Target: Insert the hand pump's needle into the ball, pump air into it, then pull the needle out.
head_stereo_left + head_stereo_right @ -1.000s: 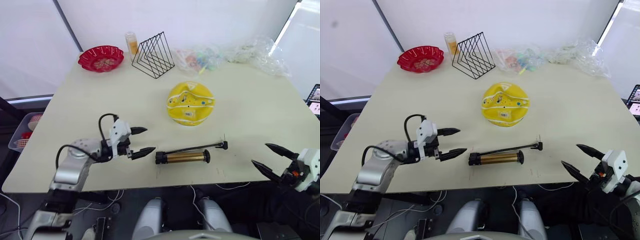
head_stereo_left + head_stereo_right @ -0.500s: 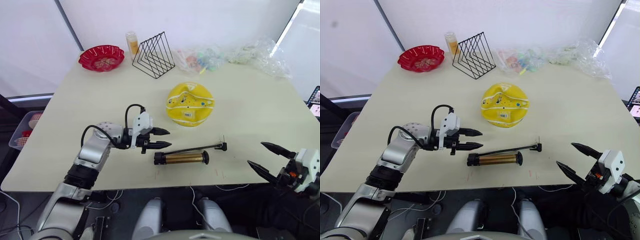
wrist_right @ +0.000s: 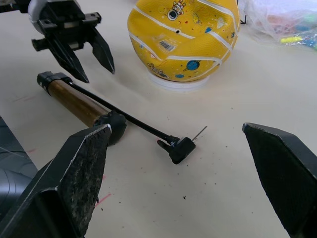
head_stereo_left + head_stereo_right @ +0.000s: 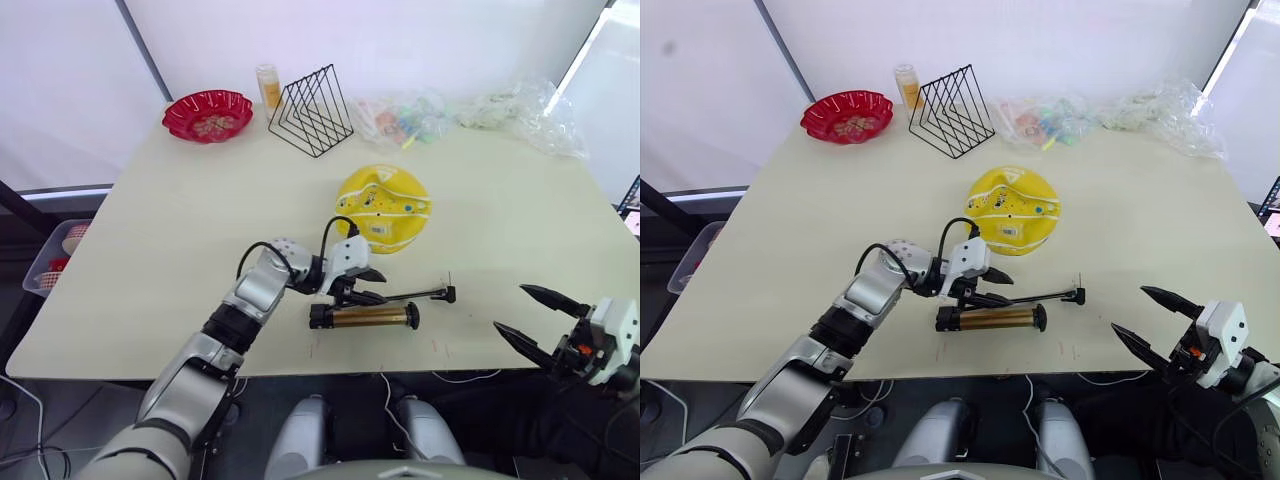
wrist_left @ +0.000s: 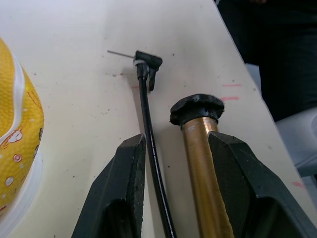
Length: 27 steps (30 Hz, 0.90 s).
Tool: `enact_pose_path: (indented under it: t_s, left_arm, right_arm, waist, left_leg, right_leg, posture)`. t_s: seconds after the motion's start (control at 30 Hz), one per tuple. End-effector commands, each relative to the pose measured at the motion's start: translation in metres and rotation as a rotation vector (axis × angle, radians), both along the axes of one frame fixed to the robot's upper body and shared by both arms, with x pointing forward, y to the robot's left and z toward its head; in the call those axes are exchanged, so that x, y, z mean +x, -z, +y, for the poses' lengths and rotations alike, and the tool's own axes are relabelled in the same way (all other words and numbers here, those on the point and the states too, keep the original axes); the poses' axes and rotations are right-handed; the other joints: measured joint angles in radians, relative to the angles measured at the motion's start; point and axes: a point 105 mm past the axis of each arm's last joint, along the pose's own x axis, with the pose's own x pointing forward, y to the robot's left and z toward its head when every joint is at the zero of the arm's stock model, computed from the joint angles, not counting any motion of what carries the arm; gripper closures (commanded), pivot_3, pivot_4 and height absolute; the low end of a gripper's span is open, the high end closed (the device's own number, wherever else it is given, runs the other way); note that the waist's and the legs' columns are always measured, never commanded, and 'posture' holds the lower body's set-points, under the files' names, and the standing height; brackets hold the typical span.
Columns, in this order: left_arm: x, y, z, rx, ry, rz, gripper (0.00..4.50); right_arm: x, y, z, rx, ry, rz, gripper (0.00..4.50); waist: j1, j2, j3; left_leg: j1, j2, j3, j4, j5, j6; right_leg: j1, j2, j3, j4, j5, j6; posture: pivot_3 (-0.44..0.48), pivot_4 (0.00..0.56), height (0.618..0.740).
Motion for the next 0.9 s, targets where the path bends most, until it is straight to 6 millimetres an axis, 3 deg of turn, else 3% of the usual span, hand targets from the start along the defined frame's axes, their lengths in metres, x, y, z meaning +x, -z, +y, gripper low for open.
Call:
enact_pose_path:
  t_s: [0.03, 0.5, 0.77, 0.87, 0.9]
  left_arm:
    - [0.005, -0.001, -0.008, 0.027, 0.004, -0.047, 2.36]
    - [0.012, 0.032, -0.046, 0.171, -0.008, -0.056, 2.36]
    - [0.014, 0.043, -0.05, 0.225, -0.021, -0.053, 2.36]
    - [0.013, 0.043, -0.05, 0.213, -0.024, -0.039, 3.11]
    - [0.013, 0.044, -0.05, 0.211, -0.025, -0.037, 3.68]
  right_arm:
    - [-0.001, -0.009, 0.001, -0.01, -0.009, -0.045, 0.0]
    - [-0.005, -0.01, 0.001, -0.024, -0.007, -0.045, 0.0]
    - [-0.006, -0.012, 0.005, -0.025, -0.005, -0.046, 0.0]
    - [-0.007, -0.012, 0.007, -0.022, 0.003, -0.042, 0.0]
    - [-0.007, -0.012, 0.007, -0.022, 0.005, -0.041, 0.0]
  waist:
    - [0.0, 0.0, 0.0]
    - [0.0, 0.0, 0.0]
    - [0.0, 0.0, 0.0]
    - [0.001, 0.0, 0.0]
    - [0.001, 0.0, 0.0]
  left_leg:
    - [0.0, 0.0, 0.0, 0.0, 0.0, 0.0]
    - [0.001, -0.002, 0.012, 0.002, 0.0, 0.0]
    - [0.001, -0.002, 0.013, 0.002, 0.0, 0.0]
    - [0.001, -0.002, 0.013, 0.002, 0.0, 0.0]
    - [0.001, -0.002, 0.013, 0.002, 0.0, 0.0]
  right_leg:
    - [0.0, 0.0, 0.0, 0.0, 0.0, 0.0]
    - [-0.001, -0.002, 0.012, -0.001, 0.003, 0.007]
    - [-0.002, -0.002, 0.013, -0.001, 0.005, 0.009]
    - [-0.002, -0.002, 0.013, -0.001, 0.005, 0.011]
    - [-0.002, -0.002, 0.013, -0.001, 0.006, 0.011]
  posture:
    - [0.0, 0.15, 0.737]
    - [0.0, 0.15, 0.737]
    - [0.0, 0.15, 0.737]
    - [0.0, 0.15, 0.737]
    - [0.0, 0.15, 0.737]
